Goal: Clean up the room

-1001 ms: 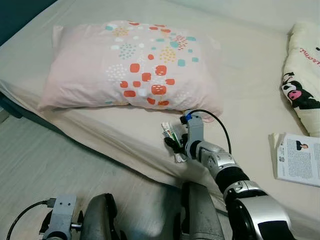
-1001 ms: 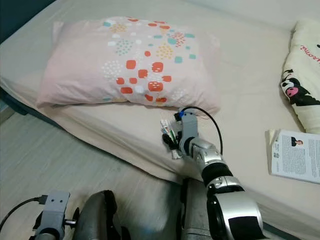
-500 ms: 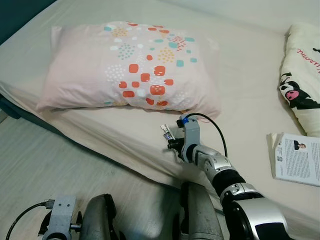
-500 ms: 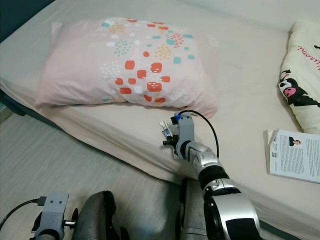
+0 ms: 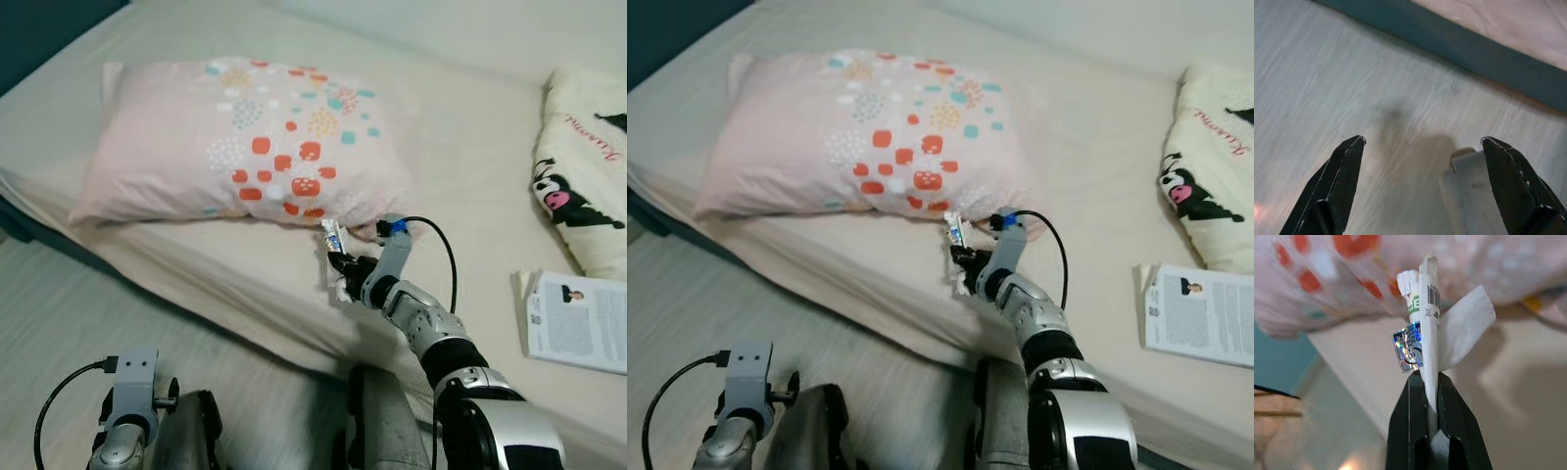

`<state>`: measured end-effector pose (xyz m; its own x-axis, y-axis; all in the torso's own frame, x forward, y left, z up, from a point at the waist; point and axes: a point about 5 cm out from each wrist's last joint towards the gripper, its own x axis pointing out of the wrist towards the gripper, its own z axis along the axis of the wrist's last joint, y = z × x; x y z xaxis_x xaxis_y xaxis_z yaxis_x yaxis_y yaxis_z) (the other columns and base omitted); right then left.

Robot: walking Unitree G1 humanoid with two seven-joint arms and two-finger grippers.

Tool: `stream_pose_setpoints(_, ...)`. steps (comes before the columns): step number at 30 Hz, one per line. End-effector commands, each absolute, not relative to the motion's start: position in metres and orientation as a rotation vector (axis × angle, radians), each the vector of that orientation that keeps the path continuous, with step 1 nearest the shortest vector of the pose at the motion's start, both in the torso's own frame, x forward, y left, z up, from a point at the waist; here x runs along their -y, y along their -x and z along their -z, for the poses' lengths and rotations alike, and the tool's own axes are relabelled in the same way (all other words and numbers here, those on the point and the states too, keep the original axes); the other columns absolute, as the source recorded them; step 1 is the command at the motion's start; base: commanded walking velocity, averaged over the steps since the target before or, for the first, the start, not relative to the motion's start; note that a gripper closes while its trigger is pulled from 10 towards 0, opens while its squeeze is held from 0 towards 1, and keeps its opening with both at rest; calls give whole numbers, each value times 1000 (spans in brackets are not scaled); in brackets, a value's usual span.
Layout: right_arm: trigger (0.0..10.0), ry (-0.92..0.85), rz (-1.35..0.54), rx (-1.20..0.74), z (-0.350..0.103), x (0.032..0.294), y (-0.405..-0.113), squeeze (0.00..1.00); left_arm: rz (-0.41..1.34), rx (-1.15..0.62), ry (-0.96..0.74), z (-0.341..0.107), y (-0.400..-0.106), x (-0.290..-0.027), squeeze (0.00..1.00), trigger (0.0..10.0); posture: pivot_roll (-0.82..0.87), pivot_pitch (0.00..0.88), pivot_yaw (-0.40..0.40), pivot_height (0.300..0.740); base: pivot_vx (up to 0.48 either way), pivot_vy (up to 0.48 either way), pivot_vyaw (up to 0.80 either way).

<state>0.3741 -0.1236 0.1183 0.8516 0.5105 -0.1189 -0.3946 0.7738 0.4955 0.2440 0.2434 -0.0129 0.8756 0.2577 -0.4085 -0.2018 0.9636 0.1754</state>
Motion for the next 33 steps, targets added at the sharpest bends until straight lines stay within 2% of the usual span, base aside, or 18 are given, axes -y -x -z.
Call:
stream_pose_setpoints(1, 0, -532, -502, -235, -114, 130, -369, 0, -269, -488, -110, 17, -243, -246, 0, 10000, -21, 134, -61, 568, 0, 0, 0)
stream_pose_setpoints(2, 0, -556, -519, -220, -111, 133, -365, 0, -278, -489, -110, 13, -252, -246, 0, 10000, -28, 79, -61, 573, -480, 0, 0)
stream_pose_setpoints(7, 0, -555, -532, -219, -105, 136, -359, 0, -286, -487, -118, 9, -259, -246, 0, 10000, -29, 62, -61, 578, -480, 0, 0)
stream_pose_setpoints(9, 0, -553, -523, -248, -90, 144, -349, 0, -296, -478, -130, 6, -264, -247, 0, 10000, -21, 25, -62, 588, 0, 0, 0)
stream_pose_setpoints(11, 0, -535, -499, -293, -74, 150, -341, 0, -309, -499, -136, 11, -258, -251, 0, 10000, -17, 0, -63, 598, 0, 0, 0)
stream_pose_setpoints(18, 0, -487, -443, -364, -55, 162, -331, 0, -334, -576, -131, 22, -246, -256, 0, 10000, -17, 0, -65, 617, 0, 0, 0)
stream_pose_setpoints(19, 0, -465, -376, -422, -40, 174, -322, 0, -358, -647, -111, 33, -233, -259, 0, 10000, -18, 0, -61, 627, 0, 0, 0)
stream_pose_setpoints(24, 0, -466, -330, -462, -29, 182, -314, 0, -380, -711, -82, 43, -221, -260, 0, 10000, -23, 0, -55, 637, 0, 0, 0)
stream_pose_setpoints(26, 0, -484, -259, -536, -8, 192, -295, 0, -416, -830, -39, 61, -193, -258, 0, 10000, -34, 0, -43, 646, 0, 0, 0)
stream_pose_setpoints(27, 0, -484, -259, -536, -8, 192, -295, 0, -416, -830, -39, 61, -193, -258, 0, 10000, -34, 0, -43, 646, 0, 0, 0)
stream_pose_setpoints(29, 0, -508, -176, -592, 9, 201, -278, 0, -429, -925, -31, 74, -170, -257, 0, 10000, -33, 0, -42, 656, -240, 0, 0)
stream_pose_setpoints(33, 0, -525, -107, -635, 21, 209, -264, 0, -426, -959, -35, 80, -158, -256, 0, 10000, -31, 0, -47, 666, -240, 0, 0)
